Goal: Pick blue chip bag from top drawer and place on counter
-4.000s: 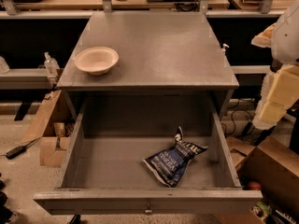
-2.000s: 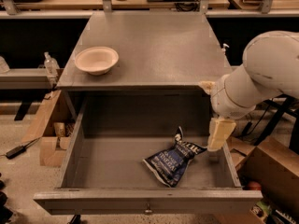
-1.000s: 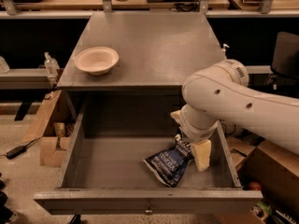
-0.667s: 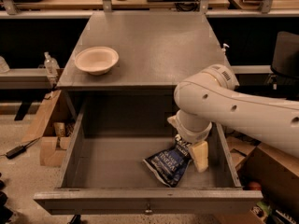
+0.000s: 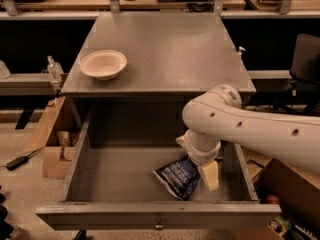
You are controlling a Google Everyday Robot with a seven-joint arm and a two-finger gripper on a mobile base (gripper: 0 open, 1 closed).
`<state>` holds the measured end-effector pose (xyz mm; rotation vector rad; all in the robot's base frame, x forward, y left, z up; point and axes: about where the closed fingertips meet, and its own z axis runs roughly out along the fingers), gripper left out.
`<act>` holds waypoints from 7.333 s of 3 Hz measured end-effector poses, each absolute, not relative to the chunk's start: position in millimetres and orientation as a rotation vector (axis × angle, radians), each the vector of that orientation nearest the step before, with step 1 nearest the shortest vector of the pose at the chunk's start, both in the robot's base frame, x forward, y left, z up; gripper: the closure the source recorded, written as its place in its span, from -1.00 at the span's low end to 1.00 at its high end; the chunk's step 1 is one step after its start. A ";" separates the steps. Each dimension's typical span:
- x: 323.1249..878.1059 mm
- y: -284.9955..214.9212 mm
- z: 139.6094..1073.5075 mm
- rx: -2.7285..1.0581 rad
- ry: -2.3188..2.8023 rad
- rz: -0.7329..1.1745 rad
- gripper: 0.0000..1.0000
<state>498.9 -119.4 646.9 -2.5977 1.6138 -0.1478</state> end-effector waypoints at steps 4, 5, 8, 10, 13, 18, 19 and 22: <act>456.8 -96.7 594.7 -2.446 1.702 0.043 0.86; 456.8 -96.7 596.8 -2.446 1.702 0.043 1.00; 496.3 -96.6 779.6 -2.500 1.668 -0.289 1.00; 534.6 -105.6 942.4 -2.555 1.621 -0.430 1.00; 583.4 -98.6 1016.4 -2.471 1.481 -0.508 1.00; 803.4 -164.9 935.5 -2.025 1.382 -0.456 1.00; 827.3 -131.6 913.4 -2.009 1.327 -0.371 1.00; 829.3 -126.9 905.5 -2.017 1.327 -0.359 0.15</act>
Offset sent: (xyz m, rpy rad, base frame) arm -0.0655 0.0328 -0.0780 0.2283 0.0896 -0.1753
